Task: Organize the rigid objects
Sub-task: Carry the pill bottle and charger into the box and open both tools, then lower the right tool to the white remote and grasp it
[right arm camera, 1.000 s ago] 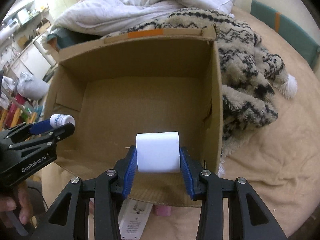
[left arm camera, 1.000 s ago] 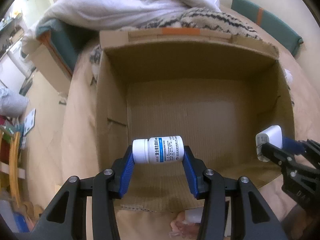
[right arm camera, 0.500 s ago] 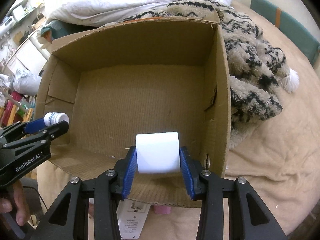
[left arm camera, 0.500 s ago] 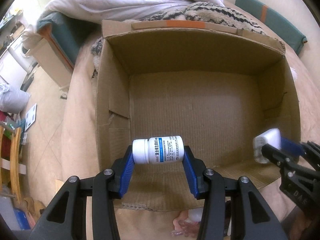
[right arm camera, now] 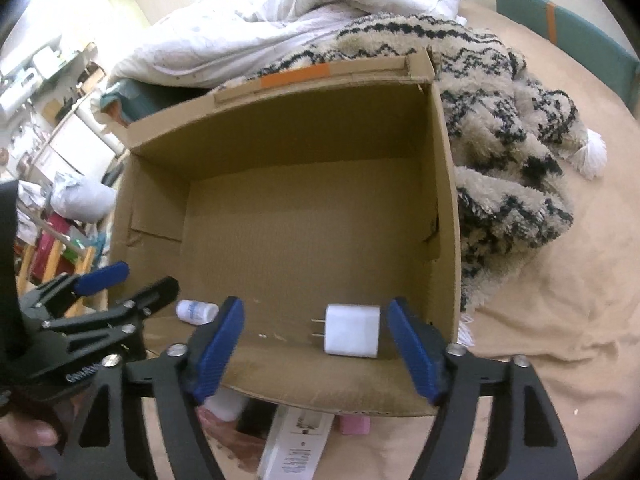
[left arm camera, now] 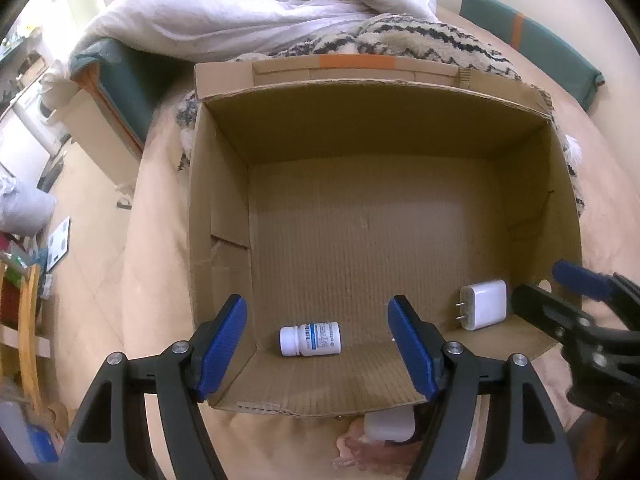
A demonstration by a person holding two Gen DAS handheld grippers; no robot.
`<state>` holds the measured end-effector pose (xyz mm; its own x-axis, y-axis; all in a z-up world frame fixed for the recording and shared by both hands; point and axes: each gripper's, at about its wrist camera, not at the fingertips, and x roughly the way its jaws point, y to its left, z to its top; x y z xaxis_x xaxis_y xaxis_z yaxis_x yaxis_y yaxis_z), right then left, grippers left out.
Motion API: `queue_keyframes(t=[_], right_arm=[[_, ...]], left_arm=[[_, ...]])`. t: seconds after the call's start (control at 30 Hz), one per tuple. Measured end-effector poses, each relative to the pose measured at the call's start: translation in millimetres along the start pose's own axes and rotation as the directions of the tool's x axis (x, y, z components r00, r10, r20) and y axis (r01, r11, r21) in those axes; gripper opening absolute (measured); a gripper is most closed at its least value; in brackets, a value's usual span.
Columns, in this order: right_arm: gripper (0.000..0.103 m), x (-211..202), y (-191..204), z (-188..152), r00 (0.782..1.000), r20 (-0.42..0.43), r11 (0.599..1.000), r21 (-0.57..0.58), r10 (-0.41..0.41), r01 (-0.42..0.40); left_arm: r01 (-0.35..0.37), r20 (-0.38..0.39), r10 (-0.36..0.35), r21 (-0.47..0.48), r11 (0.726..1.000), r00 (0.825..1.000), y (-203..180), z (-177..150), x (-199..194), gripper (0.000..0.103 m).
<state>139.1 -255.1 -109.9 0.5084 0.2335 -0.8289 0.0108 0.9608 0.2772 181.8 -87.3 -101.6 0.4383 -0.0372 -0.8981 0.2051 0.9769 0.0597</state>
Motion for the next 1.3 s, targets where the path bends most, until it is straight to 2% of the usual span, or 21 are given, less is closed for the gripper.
queue_keyframes(t=[0.07,0.23,0.67,0.77,0.9,1.07,1.3], right_arm=[[0.103,-4.3,0.5,0.7,1.000,0.027,1.000,0.009,0.010,-0.010],[0.103,-15.3,-0.7,4.5,0.995,0.096,1.000,0.016,0.017,-0.019],[0.103,-21.3,-8.6,4.7,0.994,0.112,0.999,0.052,0.010,-0.016],[0.103,-28.2,-11.1,3.3,0.992,0.128,0.998,0.066,0.010,-0.018],[0.103,-37.5,-16.7,-3.1,0.991,0.135,0.996,0.088,0.005,-0.017],[0.103,-51.1,-21.9,-13.4,0.991,0.137,0.994,0.108,-0.009,-0.006],[0.103,-64.0,-22.2,-32.3,0.992,0.129,0.994,0.113,-0.013,-0.002]], left_arm=[[-0.008,0.009,0.008,-0.002,1.000,1.000,0.6,0.2,-2.0,0.071],[-0.034,0.041,0.035,-0.020,0.999,0.999,5.1,2.6,-8.4,0.071],[-0.023,0.052,0.026,-0.049,0.999,0.998,10.0,6.9,-18.4,0.071],[-0.003,0.046,0.006,-0.056,0.998,0.999,14.5,6.8,-27.6,0.071],[-0.035,0.037,0.036,-0.036,0.999,0.999,21.3,4.5,-41.9,0.071],[-0.055,0.035,0.056,-0.039,0.998,0.998,33.7,-5.9,-60.9,0.071],[-0.049,0.016,0.051,-0.116,0.992,0.999,53.0,-30.9,-73.2,0.071]])
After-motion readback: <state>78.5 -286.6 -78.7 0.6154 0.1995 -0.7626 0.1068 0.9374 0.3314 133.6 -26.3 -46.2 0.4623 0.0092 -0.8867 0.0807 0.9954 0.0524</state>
